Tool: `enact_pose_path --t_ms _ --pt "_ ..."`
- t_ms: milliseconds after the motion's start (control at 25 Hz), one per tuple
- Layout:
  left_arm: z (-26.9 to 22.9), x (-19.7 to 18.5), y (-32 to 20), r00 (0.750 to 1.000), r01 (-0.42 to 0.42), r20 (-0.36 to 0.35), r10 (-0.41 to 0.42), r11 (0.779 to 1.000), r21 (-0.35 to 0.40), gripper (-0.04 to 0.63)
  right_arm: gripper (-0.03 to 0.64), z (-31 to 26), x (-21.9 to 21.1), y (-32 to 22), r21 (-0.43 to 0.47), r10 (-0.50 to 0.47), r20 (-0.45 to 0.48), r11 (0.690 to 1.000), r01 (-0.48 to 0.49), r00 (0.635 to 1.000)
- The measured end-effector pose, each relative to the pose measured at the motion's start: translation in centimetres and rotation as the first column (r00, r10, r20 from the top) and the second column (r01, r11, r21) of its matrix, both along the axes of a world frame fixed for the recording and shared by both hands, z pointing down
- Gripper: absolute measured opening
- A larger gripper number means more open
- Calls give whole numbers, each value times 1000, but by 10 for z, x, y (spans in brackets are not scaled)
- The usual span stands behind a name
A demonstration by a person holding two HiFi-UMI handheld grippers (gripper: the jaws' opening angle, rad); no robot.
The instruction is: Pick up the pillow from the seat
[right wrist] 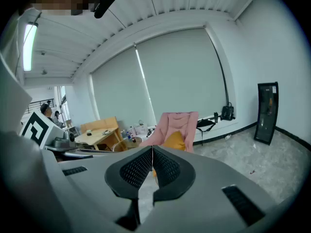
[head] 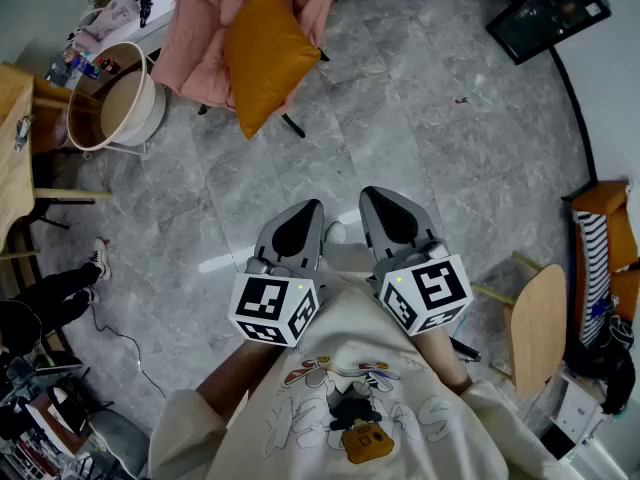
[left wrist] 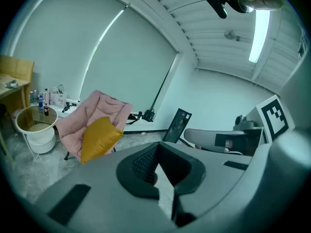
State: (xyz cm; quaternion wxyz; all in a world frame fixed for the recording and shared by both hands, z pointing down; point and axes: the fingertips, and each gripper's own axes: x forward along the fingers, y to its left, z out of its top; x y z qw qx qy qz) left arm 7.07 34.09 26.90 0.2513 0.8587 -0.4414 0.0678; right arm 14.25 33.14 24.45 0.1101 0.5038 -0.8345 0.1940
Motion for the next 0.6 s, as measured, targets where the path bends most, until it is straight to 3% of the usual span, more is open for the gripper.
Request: enact_pose_path --t_ms 160,280,440,600 --pt "-8 22 14 1000 20 -2 -20 1000 13 6 28 1 24 12 -26 0 50 1000 2 999" --pt "-3 28 23 999 35 1 -35 999 7 6 28 7 35 13 -49 52 121 998 -46 991" --pt "-3 24 31 997 77 19 -77 997 -8 6 28 9 49 21 -57 70 118 996 -63 991" --pt "-4 38 39 998 49 37 -49 999 -15 5 28 4 61 23 -61 78 127 996 -71 989"
